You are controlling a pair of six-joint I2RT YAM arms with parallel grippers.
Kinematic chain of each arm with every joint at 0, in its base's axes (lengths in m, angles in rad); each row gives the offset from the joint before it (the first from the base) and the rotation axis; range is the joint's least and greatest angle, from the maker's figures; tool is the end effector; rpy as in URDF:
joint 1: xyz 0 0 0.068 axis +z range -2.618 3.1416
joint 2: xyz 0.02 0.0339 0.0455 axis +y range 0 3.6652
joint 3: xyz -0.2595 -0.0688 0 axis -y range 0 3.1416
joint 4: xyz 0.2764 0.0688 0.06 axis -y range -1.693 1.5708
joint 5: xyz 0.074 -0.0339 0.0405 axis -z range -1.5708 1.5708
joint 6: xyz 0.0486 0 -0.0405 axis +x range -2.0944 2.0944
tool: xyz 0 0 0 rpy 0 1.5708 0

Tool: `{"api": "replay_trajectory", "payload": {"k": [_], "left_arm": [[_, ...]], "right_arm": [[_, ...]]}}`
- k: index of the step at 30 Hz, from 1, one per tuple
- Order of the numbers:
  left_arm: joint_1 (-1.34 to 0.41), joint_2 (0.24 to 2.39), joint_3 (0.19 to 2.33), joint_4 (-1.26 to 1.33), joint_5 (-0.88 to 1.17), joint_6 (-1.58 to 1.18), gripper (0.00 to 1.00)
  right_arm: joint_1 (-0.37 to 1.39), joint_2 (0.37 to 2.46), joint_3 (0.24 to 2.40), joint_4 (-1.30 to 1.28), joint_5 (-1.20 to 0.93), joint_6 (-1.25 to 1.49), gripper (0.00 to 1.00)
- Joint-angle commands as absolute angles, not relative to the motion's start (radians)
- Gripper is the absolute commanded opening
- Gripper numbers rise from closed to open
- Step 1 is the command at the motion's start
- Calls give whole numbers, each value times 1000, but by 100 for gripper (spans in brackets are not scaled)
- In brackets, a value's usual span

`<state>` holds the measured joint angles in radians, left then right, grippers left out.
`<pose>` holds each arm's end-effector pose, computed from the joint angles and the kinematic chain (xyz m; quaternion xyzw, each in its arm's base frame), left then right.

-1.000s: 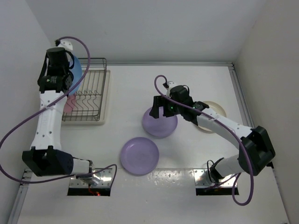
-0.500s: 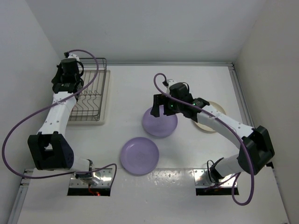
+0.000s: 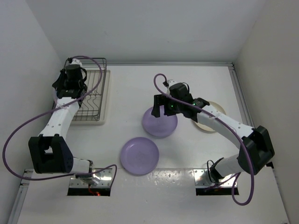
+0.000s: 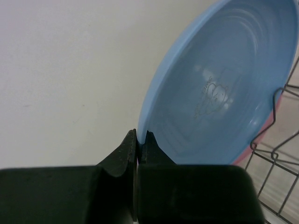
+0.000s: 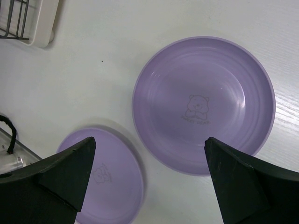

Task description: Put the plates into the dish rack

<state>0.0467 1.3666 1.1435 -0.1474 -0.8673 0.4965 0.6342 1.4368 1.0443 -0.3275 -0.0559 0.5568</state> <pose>0.3464 0.0533 0.3268 -0.0643 0.7829 0.4715 0.4007 0.2850 0.2130 0.2396 -0.0468 0.9094 0.2525 0.3272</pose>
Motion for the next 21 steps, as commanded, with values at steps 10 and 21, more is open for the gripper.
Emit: {"api": "replay_trajectory", "payload": {"k": [10, 21], "left_arm": [[46, 1449, 1064, -162, -775, 387, 0], [86, 1457, 1265, -365, -621, 313, 88]], "right_arm": [[623, 1410, 1063, -336, -31, 551, 100], [465, 1303, 1014, -457, 84, 637, 100]]}}
